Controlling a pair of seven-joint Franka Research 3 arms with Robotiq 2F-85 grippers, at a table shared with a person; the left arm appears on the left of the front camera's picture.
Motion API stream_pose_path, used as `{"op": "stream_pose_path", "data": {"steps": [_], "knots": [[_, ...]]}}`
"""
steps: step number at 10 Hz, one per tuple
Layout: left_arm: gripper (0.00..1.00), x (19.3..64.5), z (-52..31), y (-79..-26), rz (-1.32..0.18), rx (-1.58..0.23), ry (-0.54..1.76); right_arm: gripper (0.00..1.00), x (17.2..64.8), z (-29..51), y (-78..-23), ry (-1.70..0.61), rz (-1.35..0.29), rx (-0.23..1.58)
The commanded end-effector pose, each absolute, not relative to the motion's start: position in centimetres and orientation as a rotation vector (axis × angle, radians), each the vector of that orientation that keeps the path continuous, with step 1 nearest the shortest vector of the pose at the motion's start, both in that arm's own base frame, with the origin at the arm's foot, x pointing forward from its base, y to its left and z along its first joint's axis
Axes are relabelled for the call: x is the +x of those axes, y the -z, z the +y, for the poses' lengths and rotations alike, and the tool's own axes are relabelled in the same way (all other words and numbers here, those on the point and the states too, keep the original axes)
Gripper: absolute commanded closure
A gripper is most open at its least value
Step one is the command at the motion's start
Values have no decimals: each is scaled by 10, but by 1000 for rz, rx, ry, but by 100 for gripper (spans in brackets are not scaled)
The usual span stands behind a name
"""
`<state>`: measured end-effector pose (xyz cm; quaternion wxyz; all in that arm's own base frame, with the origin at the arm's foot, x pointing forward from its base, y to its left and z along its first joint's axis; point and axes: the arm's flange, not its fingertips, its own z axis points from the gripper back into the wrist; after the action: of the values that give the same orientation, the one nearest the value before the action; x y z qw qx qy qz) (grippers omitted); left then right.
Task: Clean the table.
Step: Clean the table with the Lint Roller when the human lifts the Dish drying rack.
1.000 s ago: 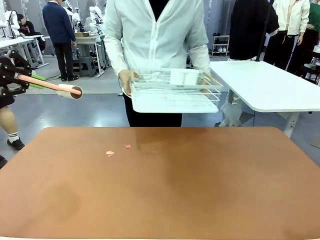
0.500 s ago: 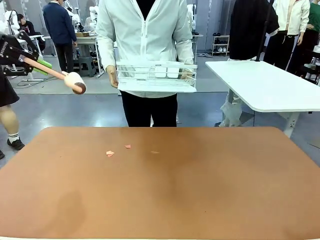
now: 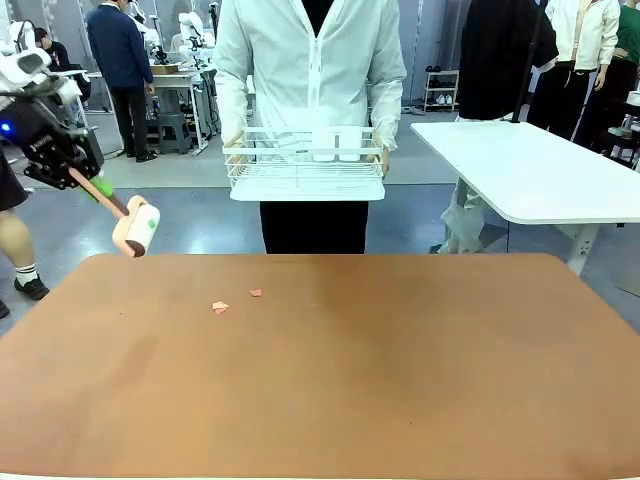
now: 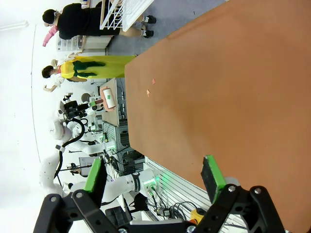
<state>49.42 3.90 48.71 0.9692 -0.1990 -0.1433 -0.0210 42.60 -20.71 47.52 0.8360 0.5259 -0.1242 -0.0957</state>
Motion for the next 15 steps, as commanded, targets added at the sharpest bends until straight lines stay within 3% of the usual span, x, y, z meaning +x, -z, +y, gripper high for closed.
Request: {"op": "stream_pose_path", "data": {"steps": [1,5,6,11,15], "knots": [[81,502,35,-478,-324,-279,38,0,425,-207,-478,198,-267,1117],[81,508,30,-462,-224,-168,-57,0,425,-207,-478,198,-267,1117],[81,513,39,-458,-281,-210,43,0,425,-207,-478,198,-267,1117],[81,513,39,-458,-281,-210,43,0,425,-207,-478,198,-267,1117],[81,527,16,-435,-211,-280,2,0,425,-207,-478,198,-267,1117]]}}
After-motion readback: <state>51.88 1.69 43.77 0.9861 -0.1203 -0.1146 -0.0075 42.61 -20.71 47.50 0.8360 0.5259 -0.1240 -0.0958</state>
